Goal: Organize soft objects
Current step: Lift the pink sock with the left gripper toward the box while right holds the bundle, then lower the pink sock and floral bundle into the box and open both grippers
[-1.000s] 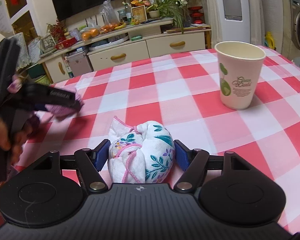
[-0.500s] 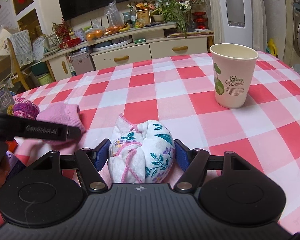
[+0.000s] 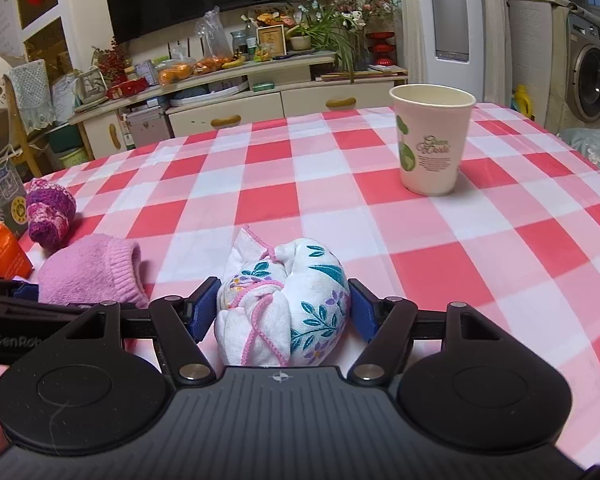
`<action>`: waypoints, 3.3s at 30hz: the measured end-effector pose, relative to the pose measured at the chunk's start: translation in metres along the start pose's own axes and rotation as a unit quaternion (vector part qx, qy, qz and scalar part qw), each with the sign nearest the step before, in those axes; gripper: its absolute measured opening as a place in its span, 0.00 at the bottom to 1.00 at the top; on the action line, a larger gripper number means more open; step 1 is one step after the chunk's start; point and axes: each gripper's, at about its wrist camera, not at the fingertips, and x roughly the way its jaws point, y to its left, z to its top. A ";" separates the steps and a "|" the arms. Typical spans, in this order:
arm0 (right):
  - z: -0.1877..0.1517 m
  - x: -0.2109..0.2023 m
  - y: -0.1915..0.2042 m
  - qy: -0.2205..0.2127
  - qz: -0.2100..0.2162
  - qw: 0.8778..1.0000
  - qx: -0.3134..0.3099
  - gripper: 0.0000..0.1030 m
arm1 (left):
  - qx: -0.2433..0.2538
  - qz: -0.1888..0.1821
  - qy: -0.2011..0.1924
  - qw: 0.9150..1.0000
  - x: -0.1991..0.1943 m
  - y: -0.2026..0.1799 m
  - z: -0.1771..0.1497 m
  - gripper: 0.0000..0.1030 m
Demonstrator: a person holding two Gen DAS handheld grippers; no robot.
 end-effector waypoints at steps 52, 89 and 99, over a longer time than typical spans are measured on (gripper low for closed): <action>-0.023 -0.068 0.048 0.005 -0.027 0.999 0.031 0.78 | 0.060 -0.055 -0.122 0.989 -0.119 0.034 -0.026 0.61; 0.069 -0.068 0.202 -0.071 0.126 0.988 -0.063 0.78 | -0.077 0.083 -0.223 0.968 -0.163 0.185 0.028 0.61; 0.098 -0.042 0.279 -0.080 0.192 0.974 -0.088 0.78 | -0.157 0.155 -0.227 0.948 -0.166 0.273 0.037 0.61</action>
